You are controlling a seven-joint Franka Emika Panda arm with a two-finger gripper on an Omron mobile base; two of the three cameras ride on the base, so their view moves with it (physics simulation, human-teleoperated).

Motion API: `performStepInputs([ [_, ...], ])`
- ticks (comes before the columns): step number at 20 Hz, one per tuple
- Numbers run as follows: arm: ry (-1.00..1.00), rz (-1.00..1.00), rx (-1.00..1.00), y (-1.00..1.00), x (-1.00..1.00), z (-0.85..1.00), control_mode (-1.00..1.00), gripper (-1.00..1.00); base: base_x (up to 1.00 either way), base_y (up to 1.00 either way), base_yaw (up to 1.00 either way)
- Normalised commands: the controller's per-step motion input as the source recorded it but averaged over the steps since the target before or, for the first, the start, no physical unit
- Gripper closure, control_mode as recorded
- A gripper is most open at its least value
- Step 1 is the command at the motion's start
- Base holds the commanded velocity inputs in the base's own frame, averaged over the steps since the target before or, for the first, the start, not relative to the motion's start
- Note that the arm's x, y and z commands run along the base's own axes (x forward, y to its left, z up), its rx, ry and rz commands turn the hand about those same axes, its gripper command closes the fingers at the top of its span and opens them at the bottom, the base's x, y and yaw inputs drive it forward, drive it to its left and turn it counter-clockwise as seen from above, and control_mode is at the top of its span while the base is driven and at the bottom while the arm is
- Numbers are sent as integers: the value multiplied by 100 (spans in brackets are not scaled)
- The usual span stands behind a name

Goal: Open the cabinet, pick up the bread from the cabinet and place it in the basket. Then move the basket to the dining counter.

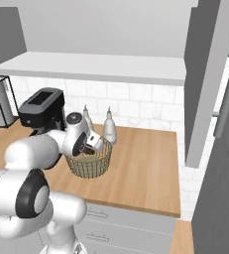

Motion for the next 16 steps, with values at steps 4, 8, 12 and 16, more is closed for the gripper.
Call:
performStepInputs([
  [4, 0, 0, 0, 0, 20, -24, -100, 100, 0, 0, 0],
  [8, 0, 0, 0, 0, 10, -20, -100, 100, 0, 0, 0],
  [12, 0, 0, 0, 0, 15, -16, -100, 100, 0, 0, 0],
  [16, 0, 0, 0, 0, 16, -3, -100, 100, 0, 0, 0],
])
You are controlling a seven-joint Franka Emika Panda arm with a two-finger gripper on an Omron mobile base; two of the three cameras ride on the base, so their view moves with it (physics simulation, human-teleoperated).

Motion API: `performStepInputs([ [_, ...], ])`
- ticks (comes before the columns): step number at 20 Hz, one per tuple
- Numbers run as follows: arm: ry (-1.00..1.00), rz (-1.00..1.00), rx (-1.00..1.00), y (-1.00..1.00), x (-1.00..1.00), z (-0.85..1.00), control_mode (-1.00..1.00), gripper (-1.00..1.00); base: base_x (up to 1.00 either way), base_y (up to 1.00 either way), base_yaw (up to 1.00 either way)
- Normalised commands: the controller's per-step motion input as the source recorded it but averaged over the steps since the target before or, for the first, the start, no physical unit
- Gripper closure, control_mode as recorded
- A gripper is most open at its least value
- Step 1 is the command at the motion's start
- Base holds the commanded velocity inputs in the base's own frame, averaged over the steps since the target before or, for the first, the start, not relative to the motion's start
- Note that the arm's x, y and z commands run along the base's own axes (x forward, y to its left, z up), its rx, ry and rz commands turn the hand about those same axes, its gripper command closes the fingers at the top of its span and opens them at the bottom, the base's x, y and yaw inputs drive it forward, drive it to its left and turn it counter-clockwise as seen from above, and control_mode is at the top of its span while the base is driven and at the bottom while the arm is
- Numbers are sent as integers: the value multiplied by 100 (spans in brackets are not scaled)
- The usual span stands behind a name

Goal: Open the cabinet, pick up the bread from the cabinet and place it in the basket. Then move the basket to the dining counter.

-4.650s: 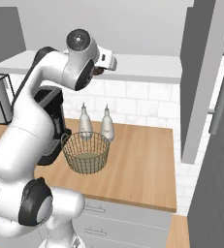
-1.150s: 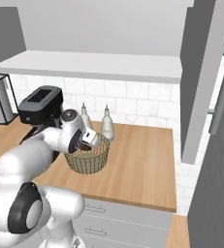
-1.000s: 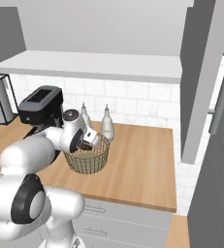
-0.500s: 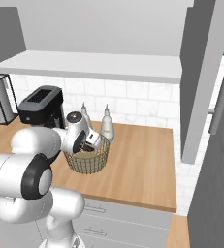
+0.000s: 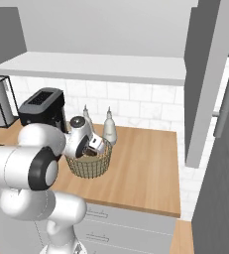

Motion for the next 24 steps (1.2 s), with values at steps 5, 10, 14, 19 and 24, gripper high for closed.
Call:
performStepInputs([
  [5, 0, 0, 0, 0, 19, -6, -100, 100, 0, 0, 0],
  [10, 0, 0, 0, 0, 30, -13, -100, -100, 0, 0, 0],
  [14, 0, 0, 0, 0, 3, -7, -100, -100, 0, 0, 0],
  [19, -4, 0, 0, 0, -39, 0, -100, -100, 0, 0, 0],
  [24, -1, 0, 0, 0, -89, 13, -100, -100, 0, 0, 0],
])
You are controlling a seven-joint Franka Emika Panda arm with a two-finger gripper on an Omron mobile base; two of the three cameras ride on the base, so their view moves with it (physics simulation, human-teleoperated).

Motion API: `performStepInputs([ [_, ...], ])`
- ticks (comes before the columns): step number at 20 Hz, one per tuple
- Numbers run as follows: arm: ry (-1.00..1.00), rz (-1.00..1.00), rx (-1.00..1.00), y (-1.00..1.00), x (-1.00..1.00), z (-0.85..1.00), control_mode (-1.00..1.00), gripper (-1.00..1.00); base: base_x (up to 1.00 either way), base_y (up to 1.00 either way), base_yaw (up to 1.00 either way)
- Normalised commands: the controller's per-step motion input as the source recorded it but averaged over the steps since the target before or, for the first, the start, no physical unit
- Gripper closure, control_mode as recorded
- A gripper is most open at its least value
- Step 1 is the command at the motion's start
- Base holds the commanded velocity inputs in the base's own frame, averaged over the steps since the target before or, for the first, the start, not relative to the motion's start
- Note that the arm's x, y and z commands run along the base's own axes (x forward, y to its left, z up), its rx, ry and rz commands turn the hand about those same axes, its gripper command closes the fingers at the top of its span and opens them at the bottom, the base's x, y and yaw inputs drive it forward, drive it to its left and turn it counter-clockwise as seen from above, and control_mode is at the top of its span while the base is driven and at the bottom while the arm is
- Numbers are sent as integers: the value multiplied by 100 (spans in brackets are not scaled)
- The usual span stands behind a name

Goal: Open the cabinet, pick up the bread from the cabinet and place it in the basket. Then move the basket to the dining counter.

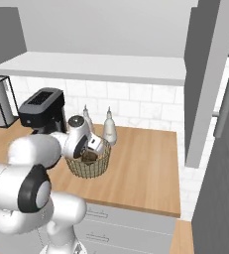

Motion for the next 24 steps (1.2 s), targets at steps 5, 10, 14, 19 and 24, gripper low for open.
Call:
performStepInputs([
  [5, -2, 8, 0, 2, -70, 78, -100, -100, 0, 0, 0],
  [10, 0, 12, 0, 10, -47, 88, -100, -100, 0, 0, 0],
  [14, 0, 22, -10, 54, -75, 24, -100, -100, 0, 0, 0],
  [19, 0, 21, -16, 53, -20, 0, -100, -100, 0, 0, 0],
  [24, 0, 19, -8, -7, 6, -6, -100, -100, 0, 0, 0],
])
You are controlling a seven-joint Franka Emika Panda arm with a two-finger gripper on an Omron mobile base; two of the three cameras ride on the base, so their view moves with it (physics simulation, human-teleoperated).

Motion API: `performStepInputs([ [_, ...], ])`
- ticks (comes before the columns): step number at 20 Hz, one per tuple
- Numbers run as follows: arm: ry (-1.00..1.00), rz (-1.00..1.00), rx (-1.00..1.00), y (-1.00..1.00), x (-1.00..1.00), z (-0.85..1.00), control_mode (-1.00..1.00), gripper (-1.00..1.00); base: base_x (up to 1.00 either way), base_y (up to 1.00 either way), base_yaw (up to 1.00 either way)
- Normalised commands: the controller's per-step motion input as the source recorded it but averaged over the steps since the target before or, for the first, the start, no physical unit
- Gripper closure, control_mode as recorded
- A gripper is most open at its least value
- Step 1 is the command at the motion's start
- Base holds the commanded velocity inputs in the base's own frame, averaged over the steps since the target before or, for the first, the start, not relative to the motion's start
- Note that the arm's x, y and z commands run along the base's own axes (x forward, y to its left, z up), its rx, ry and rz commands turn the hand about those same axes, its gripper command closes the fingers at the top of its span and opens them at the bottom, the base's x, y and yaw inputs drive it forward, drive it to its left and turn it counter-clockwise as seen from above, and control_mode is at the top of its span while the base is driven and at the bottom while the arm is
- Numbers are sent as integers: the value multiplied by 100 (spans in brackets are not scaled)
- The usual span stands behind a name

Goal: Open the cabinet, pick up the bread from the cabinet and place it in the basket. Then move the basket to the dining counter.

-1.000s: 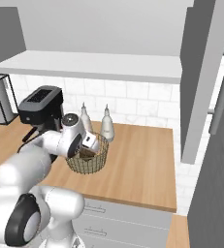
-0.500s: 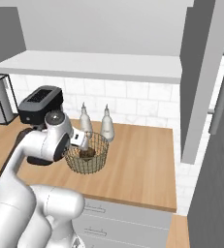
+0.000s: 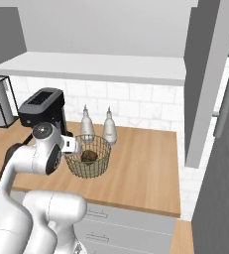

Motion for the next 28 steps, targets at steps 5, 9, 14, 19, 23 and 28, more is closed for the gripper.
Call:
performStepInputs([
  [5, 4, 16, -13, 0, 27, -19, -100, -100, 0, 0, 0],
  [9, 4, 17, -9, 0, 28, -17, -100, -100, 0, 0, 0],
  [14, 9, 15, -8, 0, 7, -27, -100, -100, 0, 0, 0],
  [19, 2, 8, -4, 9, 26, -39, -100, -100, 0, 0, 0],
  [23, 0, 5, 0, 0, 33, -7, -100, -100, 0, 0, 0],
  [28, 1, 3, -2, 0, 5, -33, -100, -100, 0, 0, 0],
])
